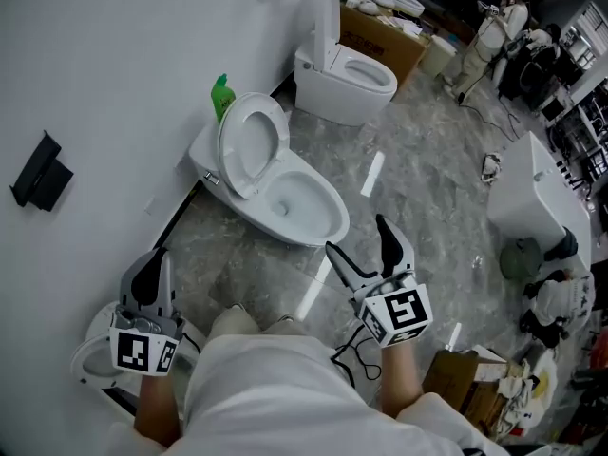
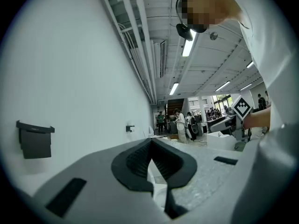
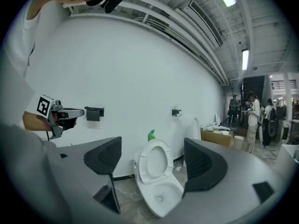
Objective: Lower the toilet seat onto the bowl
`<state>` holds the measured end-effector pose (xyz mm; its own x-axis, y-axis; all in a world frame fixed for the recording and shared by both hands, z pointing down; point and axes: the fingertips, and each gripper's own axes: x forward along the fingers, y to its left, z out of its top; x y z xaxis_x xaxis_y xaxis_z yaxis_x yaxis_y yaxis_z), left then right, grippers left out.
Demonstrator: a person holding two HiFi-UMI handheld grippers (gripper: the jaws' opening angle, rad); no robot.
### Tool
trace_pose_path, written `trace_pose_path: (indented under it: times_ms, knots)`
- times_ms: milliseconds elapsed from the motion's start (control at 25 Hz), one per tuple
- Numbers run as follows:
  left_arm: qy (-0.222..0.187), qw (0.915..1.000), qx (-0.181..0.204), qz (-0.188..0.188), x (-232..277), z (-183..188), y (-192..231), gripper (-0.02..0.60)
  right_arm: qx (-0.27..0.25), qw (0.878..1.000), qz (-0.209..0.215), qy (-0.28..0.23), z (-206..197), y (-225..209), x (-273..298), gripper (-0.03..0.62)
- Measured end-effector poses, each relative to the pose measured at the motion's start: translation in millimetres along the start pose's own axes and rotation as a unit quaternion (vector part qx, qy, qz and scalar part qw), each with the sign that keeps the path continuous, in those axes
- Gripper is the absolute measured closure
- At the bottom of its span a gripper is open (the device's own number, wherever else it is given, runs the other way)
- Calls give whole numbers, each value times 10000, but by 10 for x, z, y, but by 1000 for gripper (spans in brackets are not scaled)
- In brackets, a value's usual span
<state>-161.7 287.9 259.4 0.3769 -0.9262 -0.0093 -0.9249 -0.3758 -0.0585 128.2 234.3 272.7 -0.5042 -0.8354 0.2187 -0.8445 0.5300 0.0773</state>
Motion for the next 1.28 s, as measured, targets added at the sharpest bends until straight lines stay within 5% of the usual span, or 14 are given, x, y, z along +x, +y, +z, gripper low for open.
trace_pose_path:
  times_ms: [320,1000,1280]
  knots:
    - [162,9998,-101,-87,392,-149,36,581,114,9989,73,454,-298,-132,293,212]
    - [-158,9945,-514,-897,2672,-409,1538,581,-375,9958,-158,822,279,-347,2530,212]
    - [83,9919,-705,-1055,3174,-606,1564,581,-340,9920,-145,1210,110,-594,2855,212]
